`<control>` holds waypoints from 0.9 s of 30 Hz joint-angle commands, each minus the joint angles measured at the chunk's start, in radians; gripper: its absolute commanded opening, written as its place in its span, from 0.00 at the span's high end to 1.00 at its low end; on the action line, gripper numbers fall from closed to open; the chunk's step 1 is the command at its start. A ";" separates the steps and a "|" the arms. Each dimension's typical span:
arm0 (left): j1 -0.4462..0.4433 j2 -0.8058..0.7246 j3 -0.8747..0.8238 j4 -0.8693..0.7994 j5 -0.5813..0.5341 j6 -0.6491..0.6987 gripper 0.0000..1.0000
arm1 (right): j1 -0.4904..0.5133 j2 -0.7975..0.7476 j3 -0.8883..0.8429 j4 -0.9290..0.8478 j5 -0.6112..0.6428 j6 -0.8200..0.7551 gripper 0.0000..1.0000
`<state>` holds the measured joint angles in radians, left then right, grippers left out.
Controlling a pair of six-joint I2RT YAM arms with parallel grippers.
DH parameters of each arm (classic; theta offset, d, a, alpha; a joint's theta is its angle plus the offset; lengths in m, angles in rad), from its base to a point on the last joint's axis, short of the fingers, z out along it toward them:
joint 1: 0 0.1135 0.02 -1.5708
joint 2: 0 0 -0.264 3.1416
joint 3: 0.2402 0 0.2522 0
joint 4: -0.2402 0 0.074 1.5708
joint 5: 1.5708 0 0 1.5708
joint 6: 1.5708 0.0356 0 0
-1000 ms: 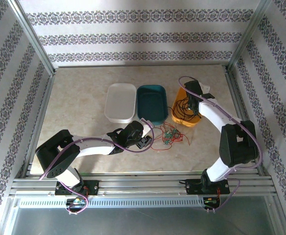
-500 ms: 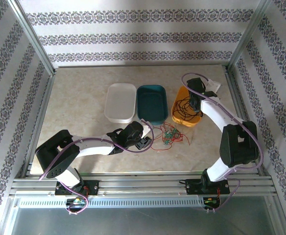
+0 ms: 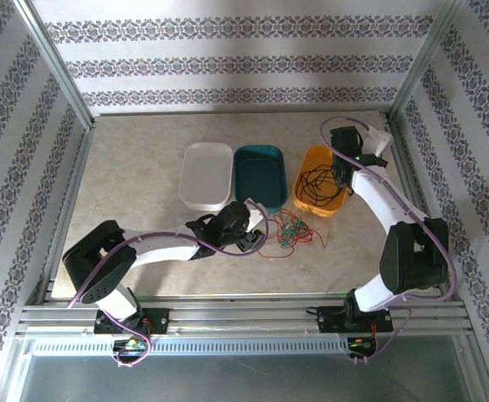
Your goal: Untangle the cables
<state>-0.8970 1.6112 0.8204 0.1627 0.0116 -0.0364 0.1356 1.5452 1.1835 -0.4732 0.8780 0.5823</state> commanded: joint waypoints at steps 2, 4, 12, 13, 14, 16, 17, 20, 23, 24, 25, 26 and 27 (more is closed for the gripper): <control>-0.016 0.012 0.016 -0.020 0.001 0.005 0.44 | 0.028 -0.059 -0.075 0.162 -0.188 -0.109 1.00; -0.016 0.010 0.008 -0.011 -0.004 -0.002 0.44 | 0.043 -0.077 -0.102 0.193 -0.233 -0.136 1.00; -0.016 0.003 -0.023 0.029 -0.021 -0.029 0.44 | 0.093 -0.081 -0.127 0.222 -0.425 -0.183 1.00; -0.016 0.001 -0.028 0.035 -0.022 -0.030 0.44 | 0.099 -0.081 -0.125 0.221 -0.449 -0.185 1.00; -0.016 -0.001 -0.032 0.038 -0.023 -0.033 0.44 | 0.108 -0.081 -0.126 0.221 -0.462 -0.182 1.00; -0.017 -0.005 -0.038 0.043 -0.024 -0.034 0.44 | 0.119 -0.074 -0.121 0.217 -0.506 -0.179 1.00; -0.017 -0.006 -0.041 0.044 -0.023 -0.035 0.44 | 0.126 -0.070 -0.119 0.214 -0.522 -0.173 1.00; -0.017 -0.011 -0.048 0.048 -0.025 -0.035 0.44 | 0.134 -0.039 -0.101 0.164 -0.507 -0.131 1.00; -0.017 -0.019 -0.056 0.051 -0.027 -0.038 0.44 | 0.121 0.006 -0.076 0.110 -0.499 -0.080 1.00; -0.017 -0.023 -0.058 0.052 -0.027 -0.040 0.44 | 0.114 0.023 -0.064 0.082 -0.498 -0.063 1.00; -0.017 -0.025 -0.060 0.054 -0.027 -0.041 0.44 | 0.107 0.042 -0.050 0.058 -0.495 -0.045 1.00; -0.018 -0.027 -0.062 0.053 -0.027 -0.042 0.44 | 0.098 0.059 -0.040 0.037 -0.492 -0.028 1.00; -0.017 -0.029 -0.065 0.052 -0.028 -0.042 0.44 | 0.090 0.072 -0.034 0.024 -0.485 -0.012 1.00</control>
<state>-0.8970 1.6119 0.7712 0.1738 -0.0048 -0.0605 0.2481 1.5814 1.1126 -0.3599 0.3862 0.4976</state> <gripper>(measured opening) 0.561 0.043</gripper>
